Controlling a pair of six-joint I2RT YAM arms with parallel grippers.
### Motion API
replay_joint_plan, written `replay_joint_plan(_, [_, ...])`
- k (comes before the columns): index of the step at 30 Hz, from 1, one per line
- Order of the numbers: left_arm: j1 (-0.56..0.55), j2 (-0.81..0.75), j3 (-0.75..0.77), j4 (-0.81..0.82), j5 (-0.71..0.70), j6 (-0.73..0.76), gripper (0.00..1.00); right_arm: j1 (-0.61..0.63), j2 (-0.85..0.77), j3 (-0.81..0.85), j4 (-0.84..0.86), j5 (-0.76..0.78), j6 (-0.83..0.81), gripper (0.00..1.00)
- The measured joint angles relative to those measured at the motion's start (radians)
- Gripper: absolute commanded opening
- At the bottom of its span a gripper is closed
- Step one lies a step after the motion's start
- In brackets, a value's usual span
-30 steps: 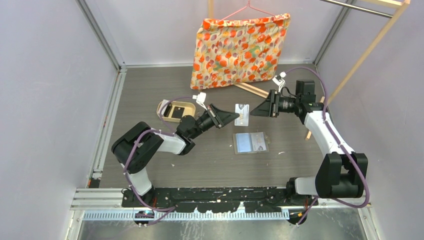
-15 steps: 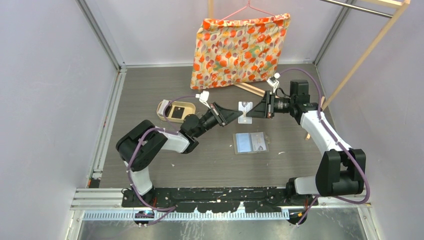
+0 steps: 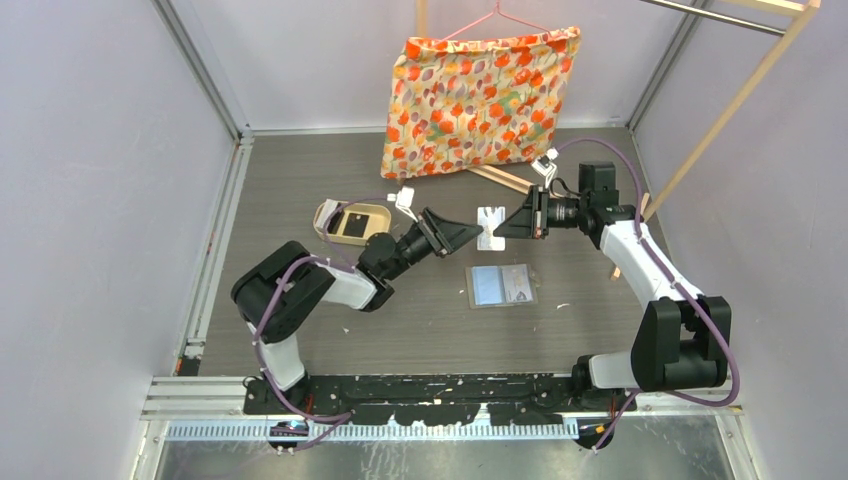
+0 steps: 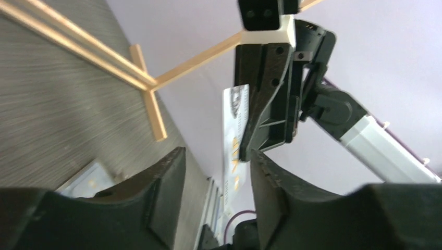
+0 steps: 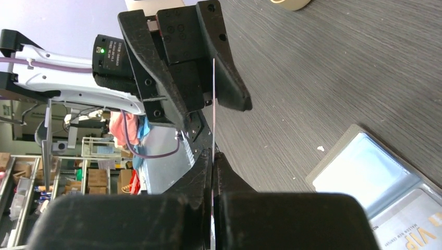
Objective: Put the credit cards into the card holder
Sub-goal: Insert the credit card into the card holder.
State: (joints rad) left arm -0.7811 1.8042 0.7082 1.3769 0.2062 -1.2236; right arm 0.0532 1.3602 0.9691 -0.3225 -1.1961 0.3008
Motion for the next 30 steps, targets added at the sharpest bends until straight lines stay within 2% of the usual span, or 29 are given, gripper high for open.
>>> replay_joint_plan(3, [0.023,-0.034,-0.066,-0.026,0.002,0.015,0.6,-0.008,0.0,0.002,-0.051,0.005,-0.059,0.01])
replay_joint_plan(7, [0.095,-0.163,-0.156,-0.172,0.019,0.084,0.66,-0.045,-0.002,0.005,-0.14,0.008,-0.165,0.01])
replay_joint_plan(10, [0.129,-0.349,-0.171,-0.444,0.01,0.215,0.72,-0.076,-0.008,0.009,-0.246,0.018,-0.289,0.02])
replay_joint_plan(13, [0.119,-0.549,-0.143,-0.735,-0.026,0.397,0.88,-0.084,-0.007,0.009,-0.371,0.041,-0.422,0.01])
replay_joint_plan(15, [0.112,-0.652,-0.138,-0.852,-0.054,0.488,0.99,-0.084,0.002,0.011,-0.448,0.059,-0.493,0.01])
replay_joint_plan(17, [0.109,-0.736,-0.143,-0.94,-0.083,0.56,1.0,-0.084,0.035,0.026,-0.521,0.082,-0.545,0.01])
replay_joint_plan(20, [0.109,-0.805,-0.177,-0.99,-0.114,0.603,1.0,-0.092,0.118,0.061,-0.592,0.113,-0.605,0.01])
replay_joint_plan(22, [0.109,-0.805,-0.207,-0.99,-0.113,0.6,0.95,-0.1,0.164,0.077,-0.618,0.133,-0.624,0.01])
replay_joint_plan(25, [0.109,-0.73,-0.226,-0.984,-0.079,0.561,0.85,-0.106,0.212,0.097,-0.649,0.176,-0.638,0.01])
replay_joint_plan(30, [0.059,-0.548,-0.222,-0.972,-0.058,0.484,0.84,-0.108,0.339,0.207,-0.778,0.247,-0.73,0.01])
